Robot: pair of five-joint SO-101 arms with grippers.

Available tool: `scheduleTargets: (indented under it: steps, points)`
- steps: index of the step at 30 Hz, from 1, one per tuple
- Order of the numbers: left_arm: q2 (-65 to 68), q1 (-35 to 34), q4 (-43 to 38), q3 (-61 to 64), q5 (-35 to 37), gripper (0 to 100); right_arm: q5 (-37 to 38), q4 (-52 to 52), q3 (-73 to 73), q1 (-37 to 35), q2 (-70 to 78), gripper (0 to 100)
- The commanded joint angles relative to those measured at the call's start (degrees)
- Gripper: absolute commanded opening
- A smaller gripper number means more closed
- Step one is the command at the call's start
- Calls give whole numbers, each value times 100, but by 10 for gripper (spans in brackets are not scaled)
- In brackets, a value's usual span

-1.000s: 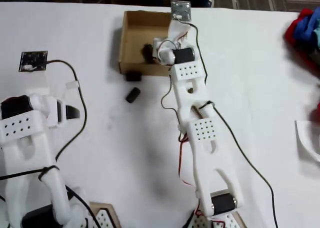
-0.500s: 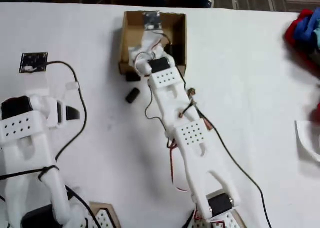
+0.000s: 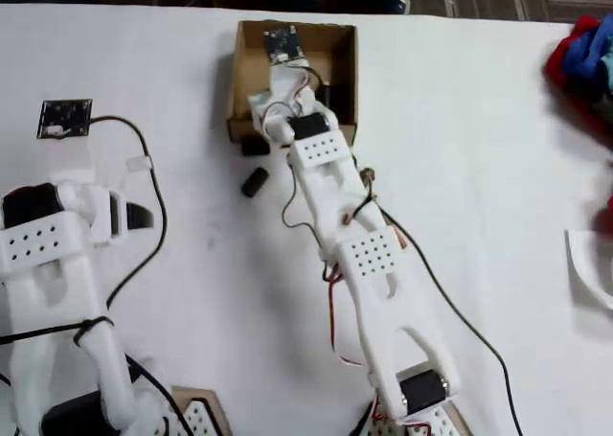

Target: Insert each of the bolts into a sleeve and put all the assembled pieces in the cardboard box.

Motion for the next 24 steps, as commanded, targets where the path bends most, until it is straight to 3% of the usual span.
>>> scheduleTargets:
  steps: [1, 10, 24]
  points:
    - [-53, -18, -105, -40, -18, 312, 53, -57, -18, 374, -75, 20]
    - [-44, -9, -105, -48, -18, 312, 53, 40, -211, 743, -127, 20]
    - [-53, -9, -105, -48, -18, 312, 53, 936, -1415, 708, -92, 20]
